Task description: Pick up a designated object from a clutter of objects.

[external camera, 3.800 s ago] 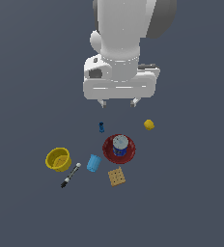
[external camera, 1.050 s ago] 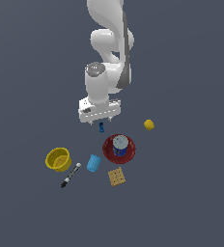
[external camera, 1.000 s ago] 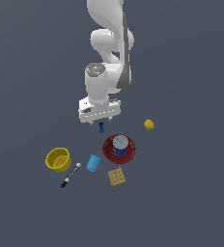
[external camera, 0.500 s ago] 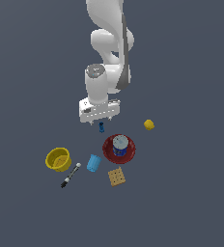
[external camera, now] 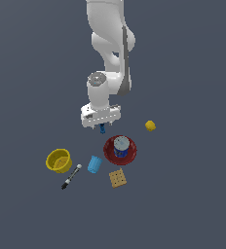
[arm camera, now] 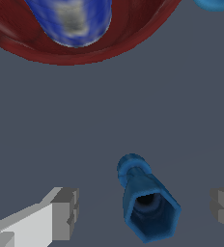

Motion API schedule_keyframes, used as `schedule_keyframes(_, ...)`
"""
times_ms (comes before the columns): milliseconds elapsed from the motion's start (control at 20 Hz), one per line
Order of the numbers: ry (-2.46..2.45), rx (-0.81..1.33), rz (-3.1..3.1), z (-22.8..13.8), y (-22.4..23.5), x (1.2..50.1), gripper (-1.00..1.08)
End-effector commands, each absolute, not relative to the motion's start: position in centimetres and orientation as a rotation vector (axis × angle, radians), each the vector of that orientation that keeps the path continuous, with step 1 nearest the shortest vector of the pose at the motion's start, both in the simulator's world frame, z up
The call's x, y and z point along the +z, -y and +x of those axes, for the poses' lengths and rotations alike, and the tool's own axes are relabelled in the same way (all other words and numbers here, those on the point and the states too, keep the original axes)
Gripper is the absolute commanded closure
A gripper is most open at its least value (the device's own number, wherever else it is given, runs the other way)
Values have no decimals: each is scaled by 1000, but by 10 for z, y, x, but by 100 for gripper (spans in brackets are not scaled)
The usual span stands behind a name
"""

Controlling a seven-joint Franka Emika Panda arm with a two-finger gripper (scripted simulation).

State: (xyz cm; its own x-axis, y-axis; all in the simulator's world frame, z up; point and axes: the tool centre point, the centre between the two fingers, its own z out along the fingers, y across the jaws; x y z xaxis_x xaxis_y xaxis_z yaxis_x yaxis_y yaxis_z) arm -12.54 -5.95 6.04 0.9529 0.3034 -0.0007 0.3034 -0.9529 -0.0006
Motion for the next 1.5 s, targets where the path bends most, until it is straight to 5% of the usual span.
schedule_keyframes(0,482,0,-3104,-126,60,53,-92)
schedule_keyframes(250,483,0,-3104,-126,60,47,-92)
schedule_keyframes(300,483,0,-3104,-126,60,47,108)
schedule_keyframes(1450,483,-1,-3105,-124,36,80,108)
